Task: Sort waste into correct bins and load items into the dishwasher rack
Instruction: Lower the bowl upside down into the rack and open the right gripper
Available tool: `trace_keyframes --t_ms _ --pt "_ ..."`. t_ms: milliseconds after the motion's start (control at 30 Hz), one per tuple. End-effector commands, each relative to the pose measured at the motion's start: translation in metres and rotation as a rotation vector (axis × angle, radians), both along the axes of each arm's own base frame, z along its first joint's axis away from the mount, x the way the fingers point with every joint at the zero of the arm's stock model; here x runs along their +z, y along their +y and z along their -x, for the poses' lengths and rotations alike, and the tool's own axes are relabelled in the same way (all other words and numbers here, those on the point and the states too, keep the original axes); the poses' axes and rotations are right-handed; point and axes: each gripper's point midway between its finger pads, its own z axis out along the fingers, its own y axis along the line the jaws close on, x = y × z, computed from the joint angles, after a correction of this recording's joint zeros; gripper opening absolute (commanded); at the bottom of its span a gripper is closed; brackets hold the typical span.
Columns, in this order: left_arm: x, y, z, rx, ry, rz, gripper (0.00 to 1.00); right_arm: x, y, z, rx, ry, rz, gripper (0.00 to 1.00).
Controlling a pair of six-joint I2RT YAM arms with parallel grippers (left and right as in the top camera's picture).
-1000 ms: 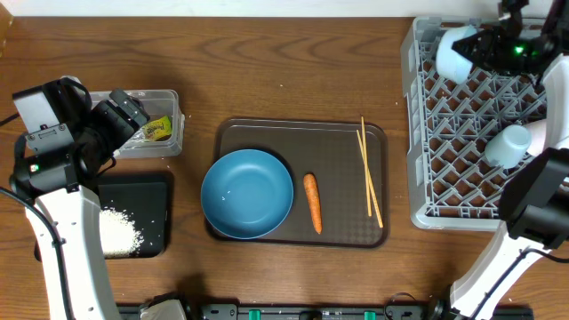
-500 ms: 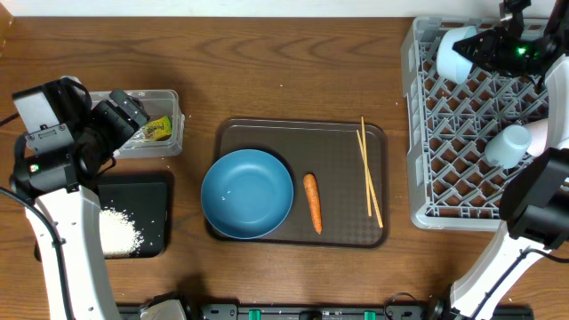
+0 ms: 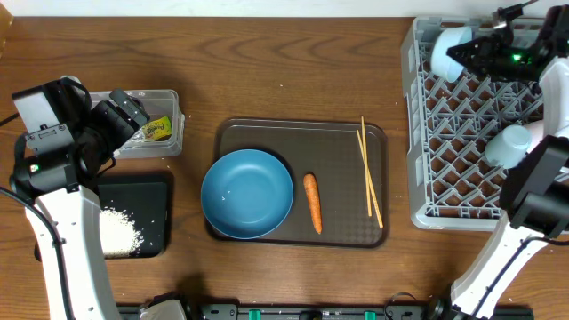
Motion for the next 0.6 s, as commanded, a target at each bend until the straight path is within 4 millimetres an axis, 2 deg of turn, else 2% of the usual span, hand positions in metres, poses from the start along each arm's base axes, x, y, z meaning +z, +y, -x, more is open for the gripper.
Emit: trace_keyframes --t_ms 0,100,167,400,567 --pt "-0.003 0.0 0.0 -0.007 0.006 0.003 0.98 -0.017 -0.026 0.005 -0.087 0.094 -0.009 0.03" --pt "-0.003 0.0 0.0 -0.007 0.006 0.003 0.98 -0.004 -0.039 0.012 -0.119 0.089 0.0 0.06" --pt "-0.003 0.0 0.0 -0.007 0.006 0.003 0.98 0.002 -0.045 0.017 -0.14 0.098 0.017 0.12" --pt "-0.003 0.0 0.0 -0.007 0.006 0.003 0.98 0.021 -0.059 0.031 -0.227 0.136 0.122 0.56" --pt "-0.003 0.0 0.0 -0.007 0.006 0.003 0.98 0.058 -0.071 0.042 -0.351 0.137 0.198 0.98"
